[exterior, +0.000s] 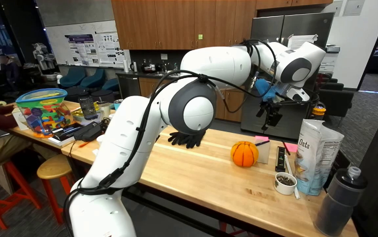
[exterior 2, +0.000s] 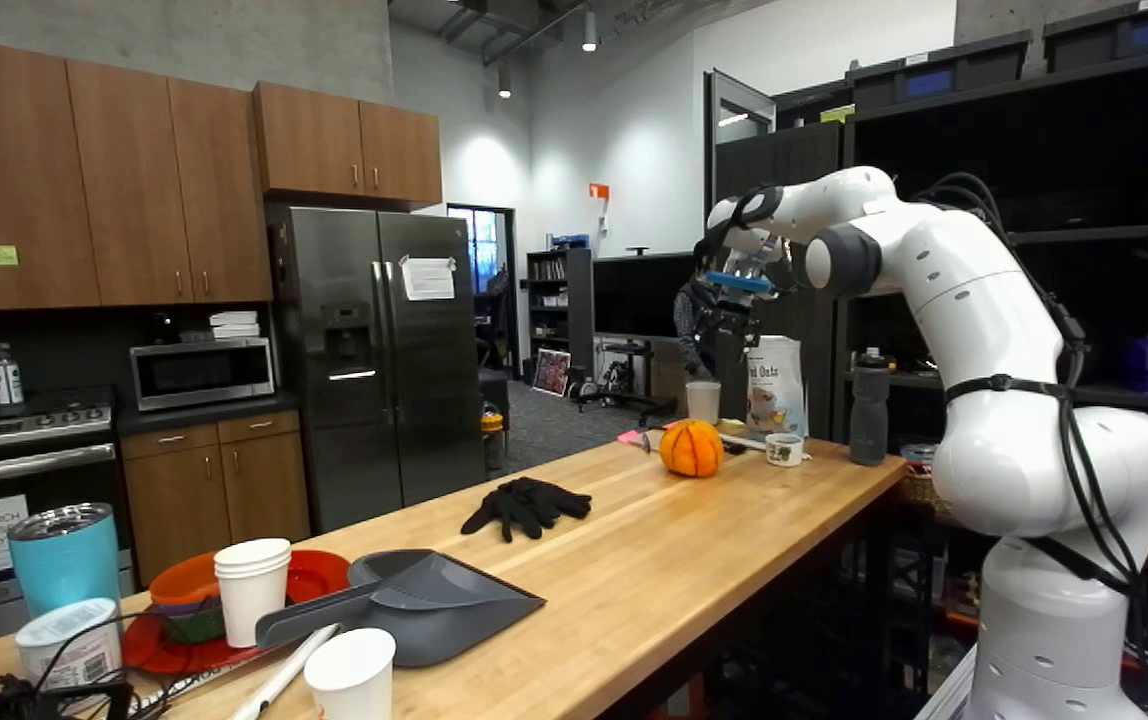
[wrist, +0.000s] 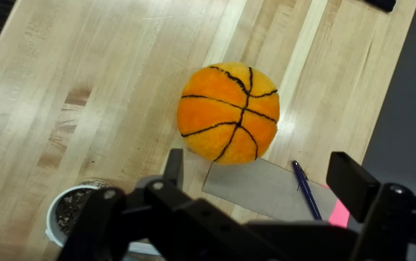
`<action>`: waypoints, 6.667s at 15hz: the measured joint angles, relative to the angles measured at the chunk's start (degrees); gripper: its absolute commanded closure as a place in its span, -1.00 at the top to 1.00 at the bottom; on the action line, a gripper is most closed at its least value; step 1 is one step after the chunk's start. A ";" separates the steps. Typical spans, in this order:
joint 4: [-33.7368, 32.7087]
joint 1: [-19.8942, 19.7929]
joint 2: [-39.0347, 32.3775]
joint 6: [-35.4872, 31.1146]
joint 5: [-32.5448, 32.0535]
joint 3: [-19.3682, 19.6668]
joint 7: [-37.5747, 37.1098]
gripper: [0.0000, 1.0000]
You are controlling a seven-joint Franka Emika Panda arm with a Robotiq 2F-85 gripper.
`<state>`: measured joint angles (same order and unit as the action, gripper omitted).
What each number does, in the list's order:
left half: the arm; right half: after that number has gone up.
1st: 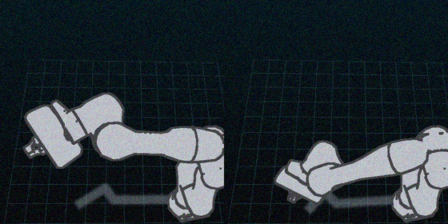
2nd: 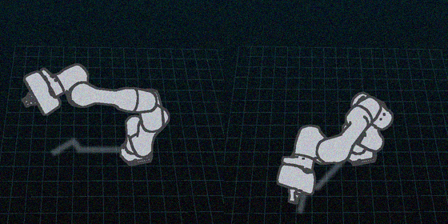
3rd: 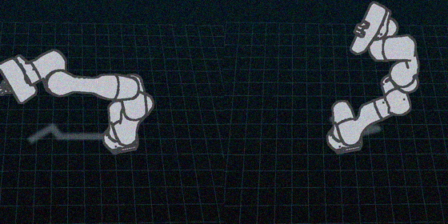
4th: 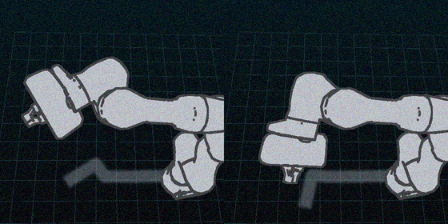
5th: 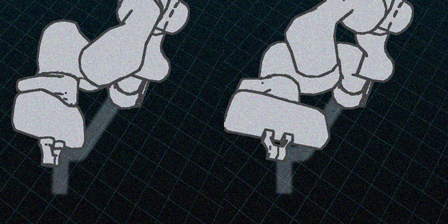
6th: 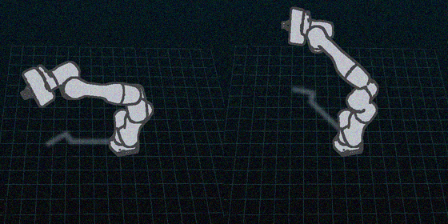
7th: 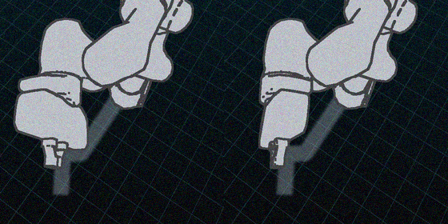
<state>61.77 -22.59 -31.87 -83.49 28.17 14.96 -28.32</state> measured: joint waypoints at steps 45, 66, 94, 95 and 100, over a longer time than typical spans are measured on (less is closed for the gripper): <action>-11.81 0.82 -13.40 -1.36 -5.63 -4.18 -27.60 0.92; -14.24 -1.75 -18.51 4.88 -5.88 -3.92 -26.42 1.00; -21.97 0.61 -24.33 1.37 -13.45 -2.58 -23.75 -1.00; -22.03 1.07 -24.33 0.98 -13.88 -2.56 -23.75 -1.00; -23.16 3.17 -24.32 -1.00 -15.64 -2.47 -23.74 -1.00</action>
<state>38.61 -19.42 -56.19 -84.48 12.53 12.49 -52.05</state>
